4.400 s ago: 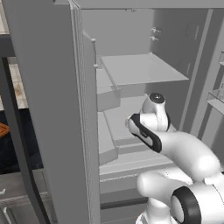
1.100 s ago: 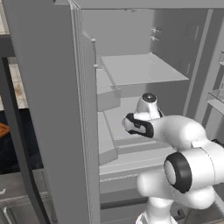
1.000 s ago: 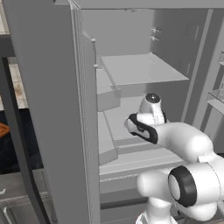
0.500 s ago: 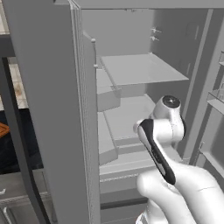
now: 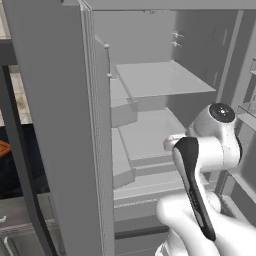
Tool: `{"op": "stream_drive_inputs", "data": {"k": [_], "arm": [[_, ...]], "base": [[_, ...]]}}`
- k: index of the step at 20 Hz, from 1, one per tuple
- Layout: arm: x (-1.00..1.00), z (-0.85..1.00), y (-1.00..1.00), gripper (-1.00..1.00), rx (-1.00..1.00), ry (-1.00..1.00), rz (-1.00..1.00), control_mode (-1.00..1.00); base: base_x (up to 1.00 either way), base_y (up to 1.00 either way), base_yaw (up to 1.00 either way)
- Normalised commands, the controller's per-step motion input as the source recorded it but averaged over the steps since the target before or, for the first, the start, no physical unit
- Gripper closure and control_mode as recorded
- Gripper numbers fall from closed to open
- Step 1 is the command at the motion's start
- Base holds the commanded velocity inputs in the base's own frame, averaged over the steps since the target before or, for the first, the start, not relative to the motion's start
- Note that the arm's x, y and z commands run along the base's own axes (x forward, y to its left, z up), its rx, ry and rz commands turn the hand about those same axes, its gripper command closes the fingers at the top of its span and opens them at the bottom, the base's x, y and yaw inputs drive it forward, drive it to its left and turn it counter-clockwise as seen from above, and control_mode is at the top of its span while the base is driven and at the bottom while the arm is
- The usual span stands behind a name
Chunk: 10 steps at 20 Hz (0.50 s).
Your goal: Retrieve a lemon from the fridge and place it on the cutting board with the fish.
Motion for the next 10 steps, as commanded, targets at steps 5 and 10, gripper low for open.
{"op": "stream_drive_inputs", "data": {"k": [5,10], "arm": [[-0.29,0.74,0.00,1.00,0.00,0.18,0.00,-1.00],[-0.04,0.03,-0.01,1.00,0.00,0.17,0.00,-1.00]], "base": [[0.00,0.00,0.00],[0.00,0.00,0.00]]}}
